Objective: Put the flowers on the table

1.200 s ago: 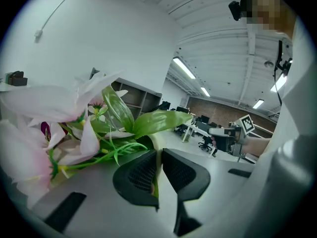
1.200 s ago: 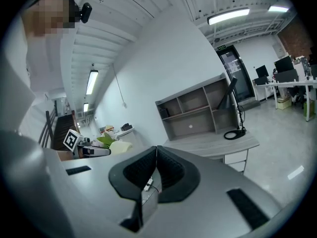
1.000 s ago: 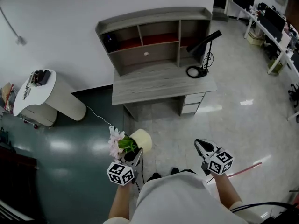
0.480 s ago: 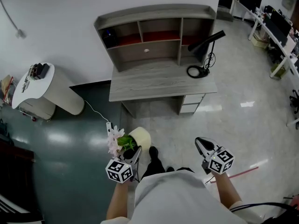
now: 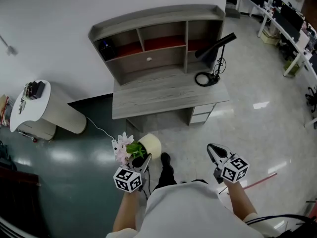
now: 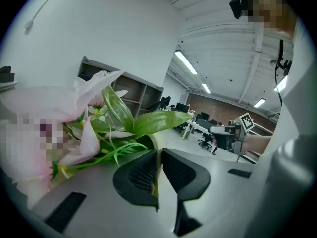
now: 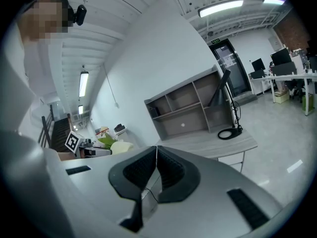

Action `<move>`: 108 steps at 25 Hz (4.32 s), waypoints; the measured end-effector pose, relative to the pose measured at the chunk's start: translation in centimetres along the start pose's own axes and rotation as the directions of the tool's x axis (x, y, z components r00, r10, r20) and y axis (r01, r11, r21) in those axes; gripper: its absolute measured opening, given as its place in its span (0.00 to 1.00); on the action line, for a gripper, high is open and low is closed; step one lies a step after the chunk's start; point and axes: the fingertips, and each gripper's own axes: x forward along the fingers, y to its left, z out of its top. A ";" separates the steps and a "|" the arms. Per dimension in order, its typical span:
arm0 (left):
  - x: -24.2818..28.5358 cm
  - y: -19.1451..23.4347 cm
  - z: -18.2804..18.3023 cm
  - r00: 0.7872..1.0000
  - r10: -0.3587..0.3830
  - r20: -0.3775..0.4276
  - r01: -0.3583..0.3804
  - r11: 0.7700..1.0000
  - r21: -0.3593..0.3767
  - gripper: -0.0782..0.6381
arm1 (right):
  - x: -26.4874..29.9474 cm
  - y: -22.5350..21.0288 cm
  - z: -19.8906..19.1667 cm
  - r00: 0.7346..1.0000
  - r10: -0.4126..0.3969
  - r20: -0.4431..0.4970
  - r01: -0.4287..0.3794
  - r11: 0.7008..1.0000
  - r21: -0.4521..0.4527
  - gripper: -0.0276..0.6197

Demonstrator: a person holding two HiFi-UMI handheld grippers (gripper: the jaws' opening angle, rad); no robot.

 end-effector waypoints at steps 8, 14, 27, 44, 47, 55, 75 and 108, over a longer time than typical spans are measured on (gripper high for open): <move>4.1 4.7 3.9 0.998 -0.043 -0.034 0.044 0.999 0.030 0.18 | 4.6 -1.8 2.9 0.998 -0.054 0.011 0.054 0.998 0.016 0.07; 7.0 9.6 7.0 0.994 -0.085 -0.072 0.089 0.995 0.050 0.18 | 9.8 -2.7 4.8 0.996 -0.091 -0.003 0.091 0.995 0.036 0.07; 14.0 17.0 11.7 0.969 -0.171 -0.178 0.197 0.970 0.144 0.18 | 18.9 -3.4 8.0 0.992 -0.129 0.009 0.128 0.989 0.068 0.07; 28.5 18.9 14.6 0.934 -0.106 -0.342 0.230 0.909 0.346 0.18 | 24.9 -11.7 11.4 0.996 -0.079 -0.043 0.082 0.992 0.097 0.07; 32.2 19.2 14.9 0.923 -0.066 -0.379 0.231 0.883 0.409 0.18 | 25.5 -14.2 12.7 0.997 -0.066 -0.042 0.070 0.993 0.096 0.07; 42.3 19.6 15.4 0.883 0.007 -0.470 0.267 0.816 0.514 0.18 | 26.4 -20.8 14.2 0.997 -0.044 -0.070 0.052 0.990 0.128 0.07; 63.0 25.0 9.4 0.736 0.210 -0.643 0.389 0.646 0.656 0.18 | 27.7 -29.2 14.2 0.988 -0.041 -0.149 0.071 0.978 0.195 0.07; 68.1 25.6 10.3 0.777 0.289 -0.559 0.388 0.479 0.787 0.30 | 26.9 -31.0 13.2 0.985 -0.035 -0.171 0.073 0.973 0.219 0.07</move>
